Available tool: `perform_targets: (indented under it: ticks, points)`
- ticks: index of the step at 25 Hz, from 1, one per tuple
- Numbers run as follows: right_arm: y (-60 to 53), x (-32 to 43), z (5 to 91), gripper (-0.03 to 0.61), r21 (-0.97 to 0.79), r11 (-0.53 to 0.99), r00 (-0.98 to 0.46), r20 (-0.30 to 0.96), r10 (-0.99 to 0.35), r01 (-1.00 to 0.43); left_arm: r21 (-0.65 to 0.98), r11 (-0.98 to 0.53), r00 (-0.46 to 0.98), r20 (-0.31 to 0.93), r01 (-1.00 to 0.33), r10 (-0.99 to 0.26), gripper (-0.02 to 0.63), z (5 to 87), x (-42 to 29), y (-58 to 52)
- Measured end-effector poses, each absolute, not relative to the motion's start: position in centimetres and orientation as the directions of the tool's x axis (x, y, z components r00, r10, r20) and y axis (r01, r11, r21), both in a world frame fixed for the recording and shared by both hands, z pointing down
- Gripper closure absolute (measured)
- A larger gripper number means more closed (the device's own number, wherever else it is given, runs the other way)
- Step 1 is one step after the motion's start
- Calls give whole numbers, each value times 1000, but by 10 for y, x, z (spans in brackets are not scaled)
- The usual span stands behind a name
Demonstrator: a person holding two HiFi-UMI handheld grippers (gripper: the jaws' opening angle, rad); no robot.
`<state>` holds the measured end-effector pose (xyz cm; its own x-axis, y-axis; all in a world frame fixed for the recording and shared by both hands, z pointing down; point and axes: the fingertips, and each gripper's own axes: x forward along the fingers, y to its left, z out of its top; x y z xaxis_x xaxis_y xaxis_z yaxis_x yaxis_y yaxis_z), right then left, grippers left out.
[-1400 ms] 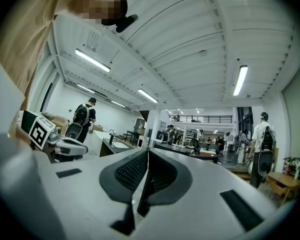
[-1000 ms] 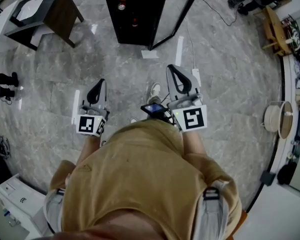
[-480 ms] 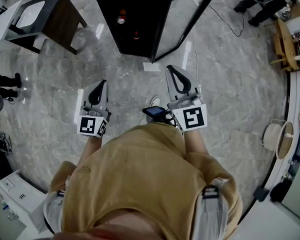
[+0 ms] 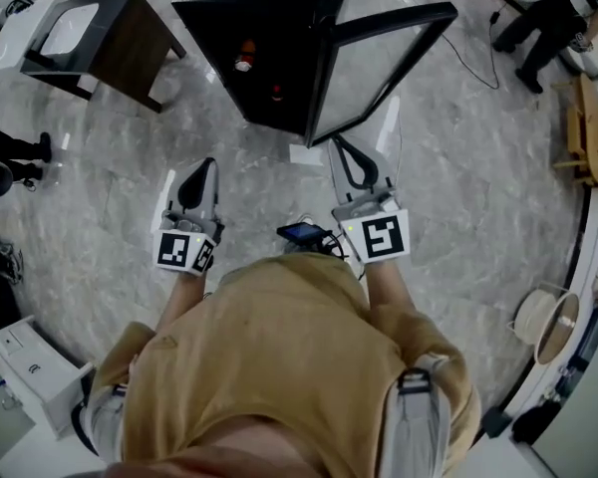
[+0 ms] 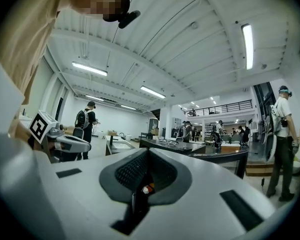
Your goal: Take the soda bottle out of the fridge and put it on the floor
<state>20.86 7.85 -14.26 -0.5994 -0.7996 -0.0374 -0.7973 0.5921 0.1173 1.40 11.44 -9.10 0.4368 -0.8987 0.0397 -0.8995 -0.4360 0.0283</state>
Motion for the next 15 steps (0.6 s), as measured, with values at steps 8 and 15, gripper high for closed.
perform_targets:
  ticks: [8,15]
  points:
    - [44,164,-125,577,95,691,-695,-5,-719,-716,56,-351,354,47,-935,-934,612,-80,-7,81]
    - [28,139,-127,578,119,661,-665,11,-747,-741,102,-386,392,44,-917,-919,612,-60,-32,52]
